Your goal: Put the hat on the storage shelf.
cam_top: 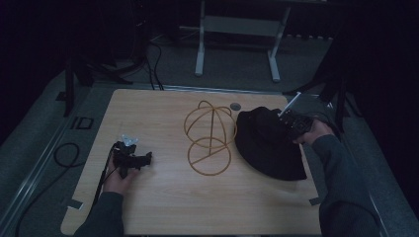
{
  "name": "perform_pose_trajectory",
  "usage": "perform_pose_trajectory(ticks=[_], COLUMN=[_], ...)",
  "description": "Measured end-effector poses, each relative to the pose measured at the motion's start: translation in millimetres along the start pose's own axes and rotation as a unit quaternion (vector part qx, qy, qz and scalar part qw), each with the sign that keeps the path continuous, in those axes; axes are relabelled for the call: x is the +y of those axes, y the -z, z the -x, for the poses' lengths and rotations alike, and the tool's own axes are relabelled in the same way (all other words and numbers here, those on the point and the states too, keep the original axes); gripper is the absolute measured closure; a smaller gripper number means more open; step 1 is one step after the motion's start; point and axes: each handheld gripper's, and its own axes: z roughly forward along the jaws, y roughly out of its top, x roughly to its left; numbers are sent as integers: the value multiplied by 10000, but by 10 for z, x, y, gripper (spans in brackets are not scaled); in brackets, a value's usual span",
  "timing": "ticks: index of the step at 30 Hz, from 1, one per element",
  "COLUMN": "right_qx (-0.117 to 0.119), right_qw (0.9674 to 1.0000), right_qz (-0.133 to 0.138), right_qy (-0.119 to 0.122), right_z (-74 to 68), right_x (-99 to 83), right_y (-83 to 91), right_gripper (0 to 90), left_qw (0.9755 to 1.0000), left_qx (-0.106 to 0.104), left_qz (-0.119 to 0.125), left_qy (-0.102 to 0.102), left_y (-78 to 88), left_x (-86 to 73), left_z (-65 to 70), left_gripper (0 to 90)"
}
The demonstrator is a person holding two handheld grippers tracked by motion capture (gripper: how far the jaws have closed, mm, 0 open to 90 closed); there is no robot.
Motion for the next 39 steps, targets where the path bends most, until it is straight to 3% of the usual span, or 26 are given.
perform_pose_trajectory(ticks=[18, 31, 39], right_qx=[-260, -371, -259], right_qw=[9971, 9945, 9939], right_qz=[277, 291, 387], right_qy=[659, 932, 997], right_z=[-233, -201, -162], right_x=[31, -38, -80], right_y=[382, 608, 711], right_gripper=[857, 858, 857], left_qw=[10000, 10000, 10000], left_qx=[1, -1, -1], left_qz=[11, 7, -5], left_qy=[14, -1, -8], left_y=[-2, -1, 1], left_x=[0, 0, 1], left_z=[2, -1, -2], left_gripper=[132, 132, 132])
